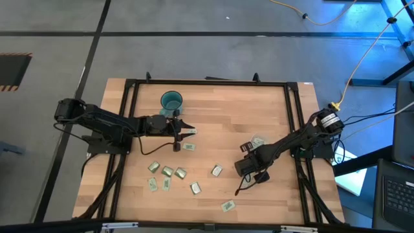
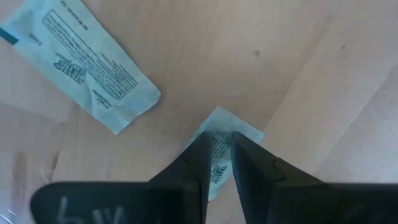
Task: Pick and place Stevia / Truvia into bins
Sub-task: Put the stevia packet into the transparent bin
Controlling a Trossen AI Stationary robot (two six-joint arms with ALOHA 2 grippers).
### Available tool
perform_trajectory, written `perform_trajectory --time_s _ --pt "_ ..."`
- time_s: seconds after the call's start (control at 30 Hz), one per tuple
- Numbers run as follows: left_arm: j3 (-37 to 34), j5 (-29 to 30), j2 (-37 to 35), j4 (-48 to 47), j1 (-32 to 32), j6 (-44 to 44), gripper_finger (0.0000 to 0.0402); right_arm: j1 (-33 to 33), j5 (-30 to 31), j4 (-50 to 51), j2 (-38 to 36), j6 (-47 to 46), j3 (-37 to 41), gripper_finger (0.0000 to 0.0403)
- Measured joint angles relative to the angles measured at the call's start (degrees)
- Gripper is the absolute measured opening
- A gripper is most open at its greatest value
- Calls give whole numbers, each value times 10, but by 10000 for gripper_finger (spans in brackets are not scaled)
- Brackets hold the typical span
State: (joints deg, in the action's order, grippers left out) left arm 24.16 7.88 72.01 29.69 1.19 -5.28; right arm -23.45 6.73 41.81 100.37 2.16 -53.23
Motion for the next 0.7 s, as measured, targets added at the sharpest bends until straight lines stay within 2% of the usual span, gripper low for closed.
perform_trajectory --time_s 0.4,0.57,0.7 --pt "0 0 0 0 0 0 114 0 1 -3 -2 11 -3 4" --pt "0 0 0 0 0 0 114 0 -5 58 -7 9 -34 3" --pt "0 0 0 0 0 0 114 0 31 114 -43 -3 -66 2"
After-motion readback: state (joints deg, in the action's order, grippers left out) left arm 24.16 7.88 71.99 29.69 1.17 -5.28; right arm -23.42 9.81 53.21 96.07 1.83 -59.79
